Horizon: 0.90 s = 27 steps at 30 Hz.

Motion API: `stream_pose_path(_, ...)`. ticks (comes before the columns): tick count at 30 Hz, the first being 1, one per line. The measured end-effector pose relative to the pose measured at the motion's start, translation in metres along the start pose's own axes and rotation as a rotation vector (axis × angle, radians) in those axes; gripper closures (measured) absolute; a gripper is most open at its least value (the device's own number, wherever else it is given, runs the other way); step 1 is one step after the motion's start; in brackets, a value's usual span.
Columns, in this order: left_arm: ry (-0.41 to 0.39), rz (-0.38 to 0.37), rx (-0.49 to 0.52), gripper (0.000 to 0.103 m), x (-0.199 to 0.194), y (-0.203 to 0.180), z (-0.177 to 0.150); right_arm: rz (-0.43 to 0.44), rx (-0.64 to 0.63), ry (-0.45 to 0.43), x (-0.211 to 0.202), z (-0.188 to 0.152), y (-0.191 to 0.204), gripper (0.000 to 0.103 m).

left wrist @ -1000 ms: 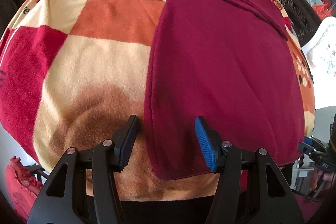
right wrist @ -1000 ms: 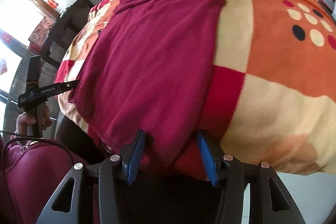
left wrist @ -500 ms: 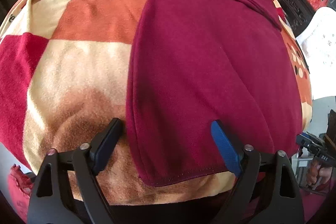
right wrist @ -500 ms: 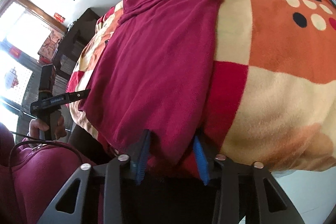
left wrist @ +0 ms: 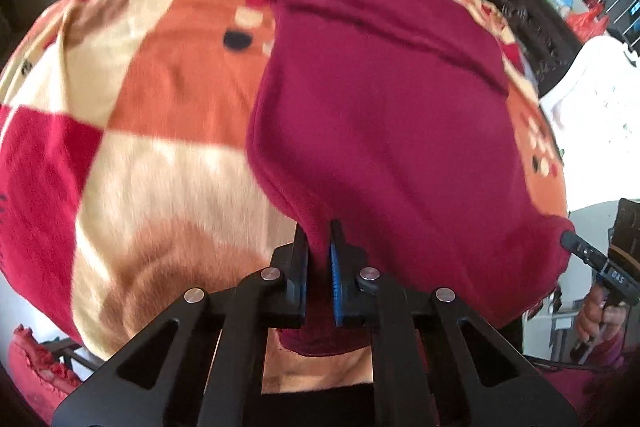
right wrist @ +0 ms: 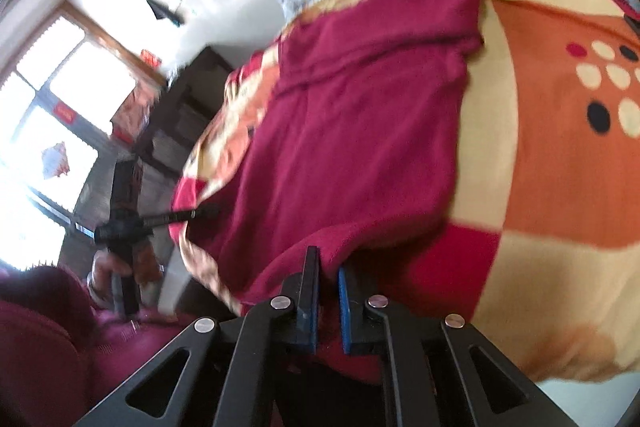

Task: Fold small clothes
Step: 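Grasp the sweatshirt hem with the left gripper while the right gripper grasps it too, then lift the hem with both grippers and fold it toward the collar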

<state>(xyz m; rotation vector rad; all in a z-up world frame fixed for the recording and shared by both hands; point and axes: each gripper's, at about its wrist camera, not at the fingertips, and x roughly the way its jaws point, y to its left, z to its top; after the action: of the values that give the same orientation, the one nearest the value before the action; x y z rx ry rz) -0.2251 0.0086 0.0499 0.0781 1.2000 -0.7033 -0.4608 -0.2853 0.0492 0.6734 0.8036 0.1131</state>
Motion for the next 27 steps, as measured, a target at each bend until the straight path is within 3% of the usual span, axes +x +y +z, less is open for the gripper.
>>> stream_pose_path(7, -0.086, 0.068, 0.032, 0.095, -0.006, -0.008, 0.025, -0.031, -0.009, -0.068, 0.003, 0.03, 0.0, 0.096)
stream_pose_path(12, -0.144, 0.079, 0.034, 0.095, -0.01, -0.009, 0.043, -0.086, 0.007, -0.145, -0.002, 0.058, -0.007, 0.096)
stream_pose_path(20, -0.247, 0.091, 0.016, 0.095, -0.012, -0.009, 0.086, -0.156, -0.037, -0.192, 0.0, 0.097, -0.01, 0.096)
stream_pose_path(27, -0.307, 0.082, 0.0, 0.095, -0.011, -0.012, 0.127, -0.17, -0.057, -0.241, 0.0, 0.139, -0.013, 0.096)
